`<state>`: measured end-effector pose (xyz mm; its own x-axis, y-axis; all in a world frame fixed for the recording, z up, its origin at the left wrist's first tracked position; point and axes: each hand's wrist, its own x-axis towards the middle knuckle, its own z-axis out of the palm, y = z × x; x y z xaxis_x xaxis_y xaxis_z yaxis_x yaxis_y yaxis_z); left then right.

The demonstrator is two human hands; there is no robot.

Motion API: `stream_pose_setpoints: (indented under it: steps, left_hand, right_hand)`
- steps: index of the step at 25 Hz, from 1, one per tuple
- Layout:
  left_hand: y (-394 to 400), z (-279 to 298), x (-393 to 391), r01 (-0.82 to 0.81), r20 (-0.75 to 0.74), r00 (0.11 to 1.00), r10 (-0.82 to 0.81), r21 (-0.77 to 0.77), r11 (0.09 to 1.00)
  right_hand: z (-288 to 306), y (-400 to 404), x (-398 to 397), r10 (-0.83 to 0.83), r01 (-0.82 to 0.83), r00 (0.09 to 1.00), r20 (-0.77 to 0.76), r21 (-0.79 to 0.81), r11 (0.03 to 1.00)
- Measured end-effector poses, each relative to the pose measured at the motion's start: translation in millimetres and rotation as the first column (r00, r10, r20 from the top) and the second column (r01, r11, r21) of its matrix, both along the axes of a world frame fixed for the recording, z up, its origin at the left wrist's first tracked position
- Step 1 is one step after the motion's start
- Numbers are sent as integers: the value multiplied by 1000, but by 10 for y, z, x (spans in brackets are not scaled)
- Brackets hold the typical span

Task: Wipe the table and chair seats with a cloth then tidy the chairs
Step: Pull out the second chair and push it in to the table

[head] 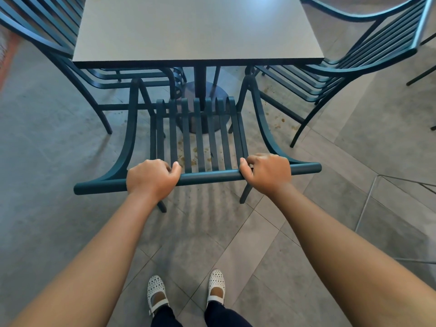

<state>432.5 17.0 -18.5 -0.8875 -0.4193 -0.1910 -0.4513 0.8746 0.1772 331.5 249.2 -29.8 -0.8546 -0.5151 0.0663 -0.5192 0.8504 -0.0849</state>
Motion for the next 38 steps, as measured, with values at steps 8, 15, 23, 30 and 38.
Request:
stream_pose_setpoints:
  steps: [8, 15, 23, 30, 38]
  left_hand:
    - [51, 11, -64, -28, -19, 999, 28, -33, 999]
    - [39, 0, -84, -27, 32, 999, 28, -27, 999]
    - [52, 25, -122, -53, 88, 994, 57, -50, 997]
    - [57, 54, -133, -49, 101, 993, 54, -45, 998]
    - [25, 34, -121, -18, 193, 981, 20, -13, 1000]
  right_hand:
    - [-50, 9, -98, 8, -8, 1000, -16, -32, 999]
    - [-71, 10, -102, 12, -13, 1000, -18, -70, 997]
    - [-90, 10, -115, 7, -10, 1000, -29, -99, 995]
    - [-64, -5, -115, 19, -19, 1000, -9, -60, 998]
    - [19, 4, -117, 33, -40, 989, 147, 42, 998]
